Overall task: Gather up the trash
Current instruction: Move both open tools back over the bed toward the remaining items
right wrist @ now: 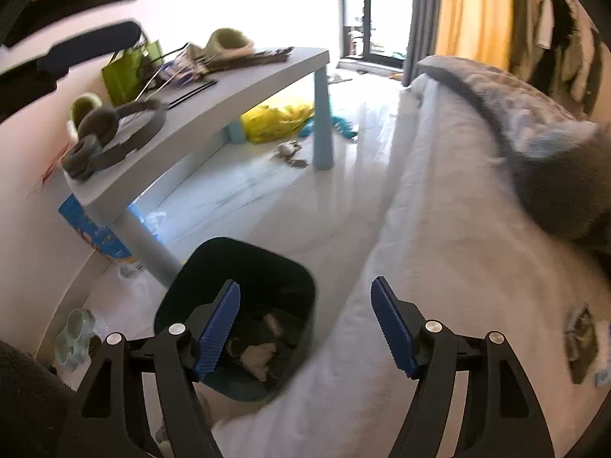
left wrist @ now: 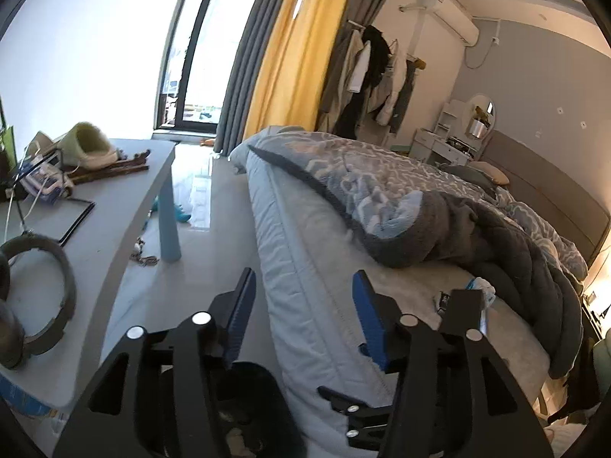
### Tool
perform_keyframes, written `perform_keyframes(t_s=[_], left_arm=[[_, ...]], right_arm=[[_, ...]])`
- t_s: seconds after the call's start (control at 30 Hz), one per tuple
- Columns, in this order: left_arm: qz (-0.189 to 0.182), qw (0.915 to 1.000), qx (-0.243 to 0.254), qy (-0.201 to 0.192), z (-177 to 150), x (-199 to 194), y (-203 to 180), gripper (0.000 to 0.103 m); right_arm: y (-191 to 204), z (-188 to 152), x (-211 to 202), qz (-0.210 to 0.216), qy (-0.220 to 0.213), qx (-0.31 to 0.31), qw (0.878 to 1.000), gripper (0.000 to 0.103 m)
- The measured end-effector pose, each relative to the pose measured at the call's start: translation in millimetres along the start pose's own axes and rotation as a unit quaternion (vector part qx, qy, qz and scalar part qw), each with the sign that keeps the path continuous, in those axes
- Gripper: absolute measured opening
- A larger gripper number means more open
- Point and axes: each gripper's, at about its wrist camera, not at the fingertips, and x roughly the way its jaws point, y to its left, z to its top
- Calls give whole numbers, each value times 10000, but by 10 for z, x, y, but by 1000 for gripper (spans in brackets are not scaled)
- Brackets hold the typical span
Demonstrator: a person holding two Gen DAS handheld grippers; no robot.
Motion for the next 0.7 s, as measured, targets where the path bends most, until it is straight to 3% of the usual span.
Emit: perform_keyframes(t_s=[0.43, 0.7], left_arm=[[-369, 9977, 553, 95, -20, 432, -729, 74], [-712, 9912, 1028, 445, -184, 830, -1240, 82]], right_arm=[[-951, -204, -634, -663, -458, 555, 9952, 79], [-1564, -512, -936, -1288, -572, 709, 9875, 79]])
